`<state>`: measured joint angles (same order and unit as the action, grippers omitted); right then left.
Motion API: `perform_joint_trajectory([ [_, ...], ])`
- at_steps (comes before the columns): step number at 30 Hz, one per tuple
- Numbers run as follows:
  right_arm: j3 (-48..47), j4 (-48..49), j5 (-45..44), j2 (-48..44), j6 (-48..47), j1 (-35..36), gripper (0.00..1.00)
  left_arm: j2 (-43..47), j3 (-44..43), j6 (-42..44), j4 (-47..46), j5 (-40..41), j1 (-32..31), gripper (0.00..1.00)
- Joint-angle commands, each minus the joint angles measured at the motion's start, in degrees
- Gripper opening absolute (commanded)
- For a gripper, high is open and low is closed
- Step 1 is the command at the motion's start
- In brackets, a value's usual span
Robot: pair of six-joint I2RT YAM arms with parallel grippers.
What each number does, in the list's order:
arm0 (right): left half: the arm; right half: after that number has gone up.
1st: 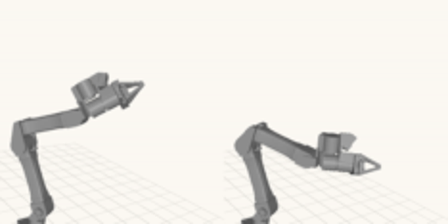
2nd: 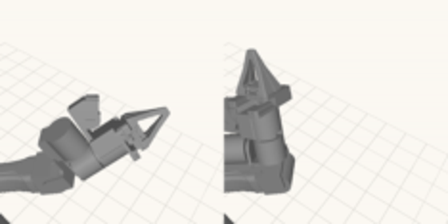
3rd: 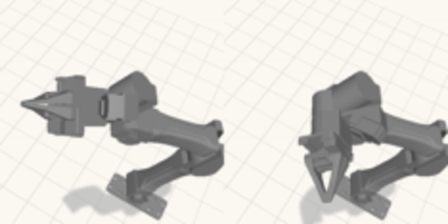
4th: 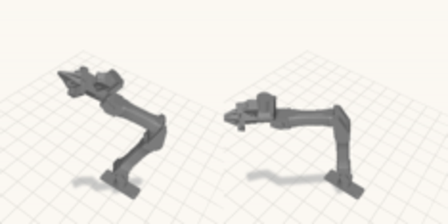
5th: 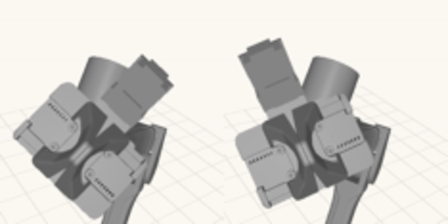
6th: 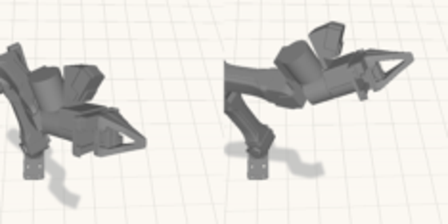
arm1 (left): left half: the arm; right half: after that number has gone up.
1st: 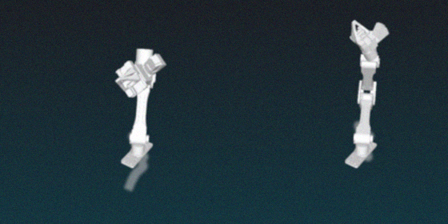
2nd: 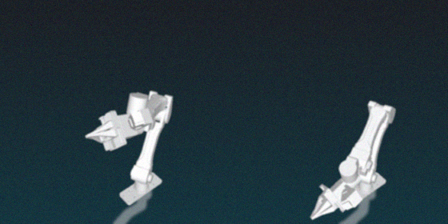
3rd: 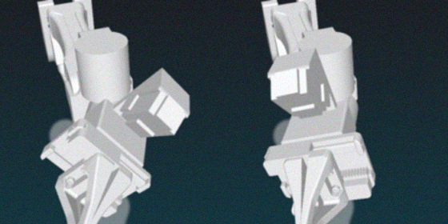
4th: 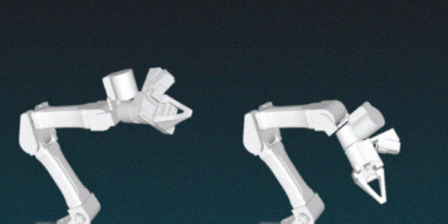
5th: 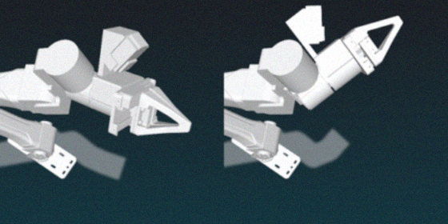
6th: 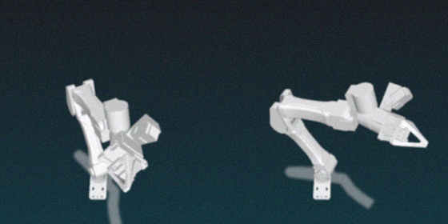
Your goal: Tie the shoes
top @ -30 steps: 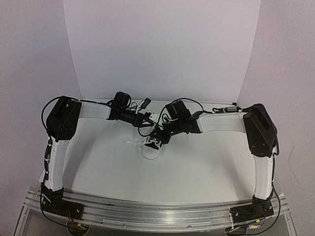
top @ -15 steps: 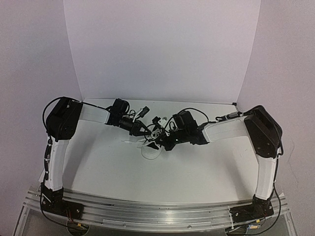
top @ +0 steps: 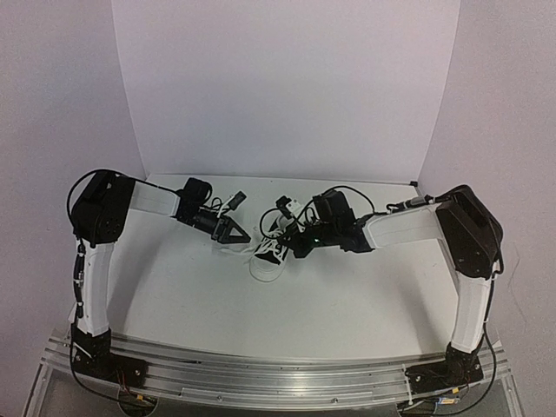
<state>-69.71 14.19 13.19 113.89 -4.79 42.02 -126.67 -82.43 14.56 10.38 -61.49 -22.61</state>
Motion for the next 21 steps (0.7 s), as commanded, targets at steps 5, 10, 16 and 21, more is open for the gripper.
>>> perform_joint_trajectory([
  [5, -3.9, 1.0, 2.0, -0.1, 3.9, -0.4, 0.0, 10.5, -3.1, 21.8, 9.7, -4.3, 0.3, 0.51],
  [10, -4.8, 0.2, 3.2, 0.8, 12.4, -0.7, 0.0, 11.8, -3.3, 48.0, 14.1, -2.3, -3.3, 0.62],
  [16, -5.4, 0.2, 4.4, 2.3, 19.6, -0.8, 0.0, 10.5, 1.7, 50.5, -4.3, 7.8, -9.8, 0.64],
  [21, -6.3, 0.4, 4.2, 3.4, 21.1, -1.0, 0.0, 8.5, 3.4, 48.3, -10.0, 10.8, -11.0, 0.59],
])
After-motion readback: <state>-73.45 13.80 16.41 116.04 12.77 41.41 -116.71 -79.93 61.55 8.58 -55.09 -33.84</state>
